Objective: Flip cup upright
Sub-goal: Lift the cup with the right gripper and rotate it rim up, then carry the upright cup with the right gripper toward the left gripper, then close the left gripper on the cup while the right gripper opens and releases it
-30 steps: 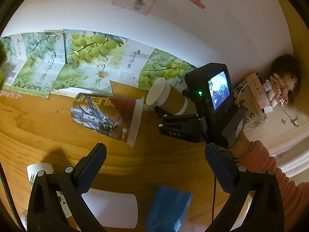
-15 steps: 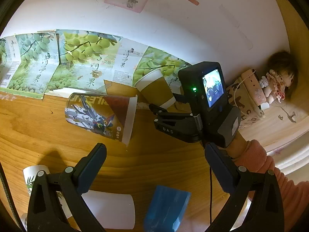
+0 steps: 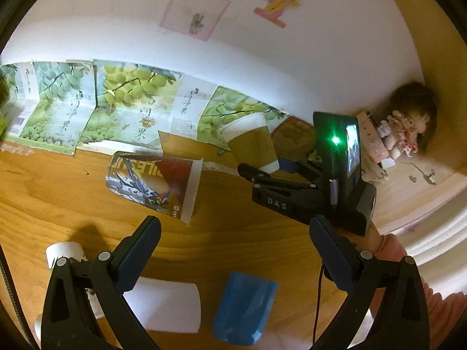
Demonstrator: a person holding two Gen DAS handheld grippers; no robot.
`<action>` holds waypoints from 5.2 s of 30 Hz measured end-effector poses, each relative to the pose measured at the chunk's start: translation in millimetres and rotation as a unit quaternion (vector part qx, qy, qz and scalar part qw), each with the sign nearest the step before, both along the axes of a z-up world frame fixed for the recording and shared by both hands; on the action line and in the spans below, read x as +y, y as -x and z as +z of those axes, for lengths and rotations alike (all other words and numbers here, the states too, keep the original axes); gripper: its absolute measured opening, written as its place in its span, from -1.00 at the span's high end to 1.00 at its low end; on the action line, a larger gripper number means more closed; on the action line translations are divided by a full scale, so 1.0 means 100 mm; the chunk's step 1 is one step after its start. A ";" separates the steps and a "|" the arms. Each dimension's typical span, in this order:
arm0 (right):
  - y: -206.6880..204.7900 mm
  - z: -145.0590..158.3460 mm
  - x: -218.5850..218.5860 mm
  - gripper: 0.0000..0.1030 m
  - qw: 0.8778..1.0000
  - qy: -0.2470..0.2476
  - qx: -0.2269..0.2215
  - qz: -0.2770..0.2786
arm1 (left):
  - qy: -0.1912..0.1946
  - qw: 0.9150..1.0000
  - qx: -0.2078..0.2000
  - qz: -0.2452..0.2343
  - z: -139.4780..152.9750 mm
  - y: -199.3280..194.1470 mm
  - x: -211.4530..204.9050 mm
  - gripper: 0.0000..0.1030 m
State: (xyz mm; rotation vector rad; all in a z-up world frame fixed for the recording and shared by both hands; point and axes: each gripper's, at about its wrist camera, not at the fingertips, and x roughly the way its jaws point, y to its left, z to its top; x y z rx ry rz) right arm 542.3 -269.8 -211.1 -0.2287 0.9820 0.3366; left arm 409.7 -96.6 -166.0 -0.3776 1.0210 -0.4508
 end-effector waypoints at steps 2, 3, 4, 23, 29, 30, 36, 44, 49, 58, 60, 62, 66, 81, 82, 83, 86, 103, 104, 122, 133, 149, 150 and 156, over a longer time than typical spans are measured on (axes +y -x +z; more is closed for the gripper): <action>0.10 0.07 -0.05 -0.10 1.000 -0.010 -0.003 -0.006 | 0.000 1.000 -0.002 -0.004 0.08 0.08 0.00 -0.97; 0.16 0.10 -0.06 -0.10 1.000 -0.015 -0.006 -0.009 | -0.002 1.000 -0.006 -0.006 0.13 0.13 0.01 -0.97; 0.20 0.12 -0.07 -0.10 1.000 -0.018 -0.007 -0.012 | -0.005 1.000 -0.010 -0.007 0.16 0.17 0.01 -0.97; 1.53 0.60 -0.22 -0.10 0.991 -0.116 -0.053 -0.050 | -0.049 0.994 -0.097 0.001 0.65 1.12 0.05 -0.97; 1.99 0.61 -0.18 -0.11 0.989 -0.129 -0.054 -0.037 | -0.060 0.994 -0.087 0.010 0.66 1.48 -0.03 -0.97; 2.06 0.60 -0.17 -0.11 0.989 -0.131 -0.053 -0.036 | -0.064 0.994 -0.084 0.012 0.65 1.55 -0.04 -0.97; 2.50 0.46 -0.16 -0.11 0.989 -0.143 -0.033 -0.031 | -0.086 0.994 -0.068 0.023 0.57 2.00 -0.07 -0.97; 3.09 0.23 -0.18 -0.11 0.987 -0.153 0.003 -0.038 | -0.131 0.990 -0.037 0.033 0.42 2.47 -0.01 -0.97; 3.38 0.07 -0.15 -0.11 0.986 -0.161 0.022 -0.039 | -0.152 0.987 -0.021 0.041 0.36 2.62 0.05 -0.97; 3.61 -0.21 -0.11 -0.11 0.976 -0.198 0.066 -0.070 | -0.190 0.981 0.009 0.033 0.25 2.72 0.20 -0.97; 3.61 -0.26 -0.10 -0.11 0.974 -0.199 0.076 -0.083 | -0.198 0.980 0.016 0.030 0.22 2.71 0.23 -0.97; 3.61 -0.31 -0.08 -0.11 0.971 -0.204 0.088 -0.094 | -0.205 0.978 0.024 0.029 0.18 2.69 0.26 -0.97; 3.59 -0.41 -0.02 -0.12 0.963 -0.215 0.115 -0.118 | -0.209 0.977 0.039 0.024 0.10 2.64 0.35 -0.97; 3.55 -0.62 0.32 -0.12 0.934 -0.257 0.167 -0.184 | -0.177 0.979 0.094 -0.026 -0.13 2.31 0.76 -0.97; 3.54 -0.63 0.35 -0.12 0.933 -0.259 0.169 -0.187 | -0.177 0.979 0.096 -0.032 -0.14 2.29 0.78 -0.97; 3.54 -0.65 0.38 -0.12 0.931 -0.260 0.171 -0.190 | -0.177 0.979 0.098 -0.038 -0.15 2.26 0.79 -0.97; 3.52 -0.66 0.47 -0.13 0.929 -0.260 0.174 -0.198 | -0.170 0.978 0.106 -0.058 -0.21 2.16 0.80 -0.97; 3.64 -0.69 0.60 -0.15 0.918 -0.281 0.160 -0.231 | -0.174 0.957 0.129 -0.194 -0.47 1.73 0.30 -0.97; 3.64 -0.69 0.60 -0.15 0.917 -0.283 0.159 -0.231 | -0.176 0.955 0.129 -0.199 -0.49 1.71 0.27 -0.97; 3.79 -0.60 0.55 -0.31 0.917 -0.279 0.151 -0.242 | -0.189 0.934 0.166 -0.253 -0.70 1.45 -0.23 -0.97; 3.85 -0.53 0.46 -0.31 0.922 -0.259 0.148 -0.249 | -0.181 0.933 0.194 -0.242 -0.81 1.41 -0.31 -0.97; 4.02 -0.40 0.27 -0.31 0.932 -0.230 0.146 -0.238 | -0.139 0.944 0.226 -0.195 -0.81 1.40 -0.26 -0.48; 4.03 -0.39 0.27 -0.31 0.934 -0.225 0.146 -0.234 | -0.138 0.946 0.222 -0.191 -0.80 1.42 -0.29 -0.43; 4.09 -0.34 0.29 -0.31 0.944 -0.207 0.146 -0.212 | -0.177 0.947 0.211 -0.167 -0.67 1.44 -0.36 -0.41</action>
